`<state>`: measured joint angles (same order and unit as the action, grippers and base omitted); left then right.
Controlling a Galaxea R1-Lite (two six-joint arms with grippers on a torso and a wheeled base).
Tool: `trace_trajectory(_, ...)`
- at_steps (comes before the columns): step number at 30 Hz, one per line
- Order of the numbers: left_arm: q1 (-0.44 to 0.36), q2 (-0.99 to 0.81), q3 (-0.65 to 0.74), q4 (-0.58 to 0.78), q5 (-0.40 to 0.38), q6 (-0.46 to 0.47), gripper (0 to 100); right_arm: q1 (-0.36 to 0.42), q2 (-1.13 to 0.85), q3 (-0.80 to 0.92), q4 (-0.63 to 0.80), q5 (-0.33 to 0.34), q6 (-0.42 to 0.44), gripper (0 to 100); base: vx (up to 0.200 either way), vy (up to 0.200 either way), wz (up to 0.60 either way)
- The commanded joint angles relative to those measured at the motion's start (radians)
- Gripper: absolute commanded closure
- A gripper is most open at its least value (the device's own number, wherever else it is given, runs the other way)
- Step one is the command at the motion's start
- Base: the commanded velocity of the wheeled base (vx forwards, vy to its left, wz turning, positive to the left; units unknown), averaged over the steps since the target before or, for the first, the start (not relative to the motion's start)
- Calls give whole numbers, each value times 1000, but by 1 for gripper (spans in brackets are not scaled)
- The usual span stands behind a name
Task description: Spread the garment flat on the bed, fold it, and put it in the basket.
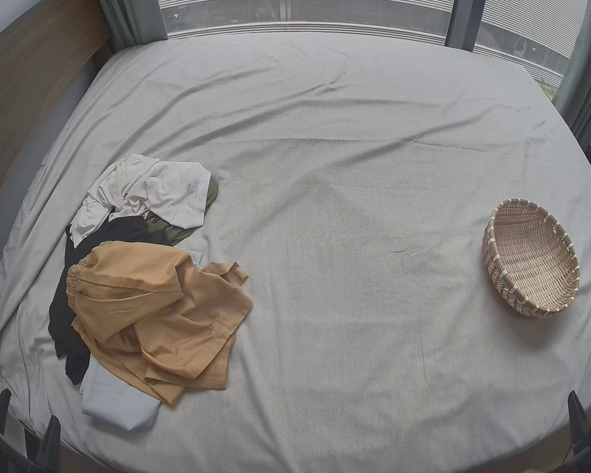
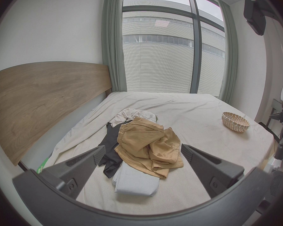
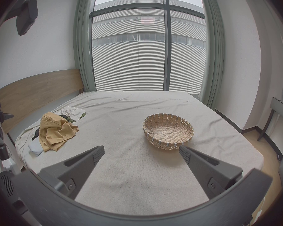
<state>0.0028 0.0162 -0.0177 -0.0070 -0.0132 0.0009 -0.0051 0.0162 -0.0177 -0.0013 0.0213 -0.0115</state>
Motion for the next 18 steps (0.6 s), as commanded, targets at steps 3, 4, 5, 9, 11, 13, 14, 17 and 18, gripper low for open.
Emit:
trace_trajectory(3,0,-13,18,-2,-2,16,0,-1,-16,16,0,0,-1,0,0,0,0)
trace_trajectory(4,0,-13,18,-2,-7,16,0,1,-16,16,0,0,-1,0,0,0,0)
trace_trajectory(5,0,-13,18,-5,-10,16,0,1,-16,16,0,0,-1,0,0,0,0)
trace_trajectory(9,3,33,-119,-28,-19,8,0,-1,-16,16,0,0,-1,0,0,0,0)
trace_trajectory(11,-1,85,-169,-27,-21,8,0,-1,-16,16,0,0,-1,0,0,0,0)
trace_trajectory(13,-9,131,-169,-31,-40,7,0,1,-16,16,0,0,-1,0,0,0,0)
trace_trajectory(14,-12,134,-165,-30,-50,7,0,1,-16,16,0,0,-1,0,0,0,0)
trace_trajectory(17,-20,151,-150,-28,-79,4,0,1,-16,16,0,0,-1,0,0,0,0)
trace_trajectory(18,-27,162,-150,-30,-82,2,0,1,-16,16,0,0,-1,0,0,0,0)
